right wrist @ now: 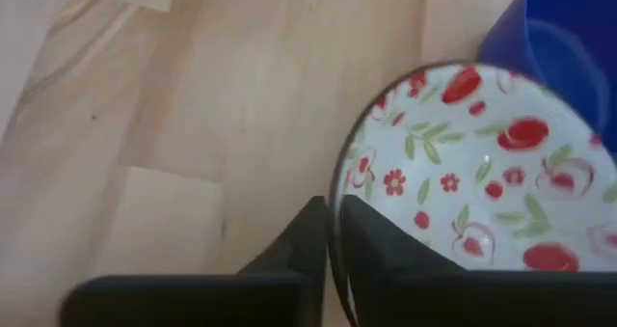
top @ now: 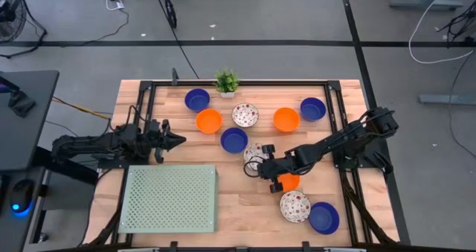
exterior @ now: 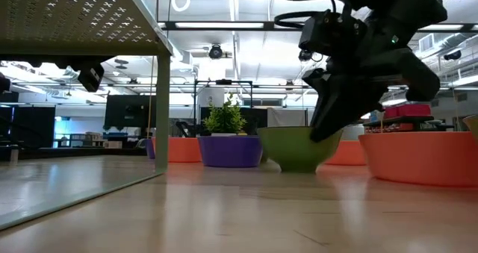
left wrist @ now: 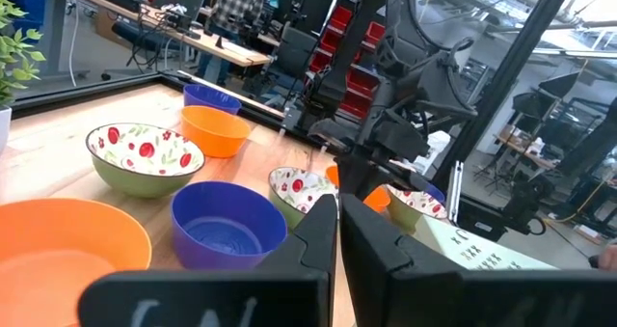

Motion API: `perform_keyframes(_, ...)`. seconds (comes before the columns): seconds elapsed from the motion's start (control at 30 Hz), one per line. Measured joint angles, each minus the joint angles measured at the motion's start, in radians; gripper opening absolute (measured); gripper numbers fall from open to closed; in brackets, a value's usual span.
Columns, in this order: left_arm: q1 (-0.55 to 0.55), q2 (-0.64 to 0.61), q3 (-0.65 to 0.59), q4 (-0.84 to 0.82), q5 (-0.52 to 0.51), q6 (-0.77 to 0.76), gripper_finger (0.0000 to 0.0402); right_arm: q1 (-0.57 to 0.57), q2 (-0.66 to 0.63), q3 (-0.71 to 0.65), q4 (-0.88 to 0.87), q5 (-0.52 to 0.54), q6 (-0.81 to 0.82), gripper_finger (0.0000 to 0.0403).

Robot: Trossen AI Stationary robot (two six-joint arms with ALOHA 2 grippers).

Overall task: Pick & Place Mini bowls
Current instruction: Put the white bowl on the shelf

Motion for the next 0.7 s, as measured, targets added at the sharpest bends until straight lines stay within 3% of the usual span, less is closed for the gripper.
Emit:
perform_keyframes(0.2,0.000,0.000,0.000,0.061,-0.080,-0.025,0.0021,0.008,-0.008,0.000,0.009,0.005,-0.001,0.0018)
perform_keyframes(0.43,-0.017,0.053,0.010,0.489,0.031,0.185,0.0021,0.049,-0.025,-0.002,0.072,-0.017,-0.016,0.0006)
perform_keyframes(0.53,-0.048,0.151,0.080,0.471,0.048,0.248,0.0021,0.066,-0.054,-0.002,0.086,-0.017,-0.019,0.0007)
perform_keyframes(0.7,-0.117,0.451,0.224,0.466,0.045,0.355,0.0021,0.097,-0.140,-0.002,0.058,-0.016,-0.018,0.0006)
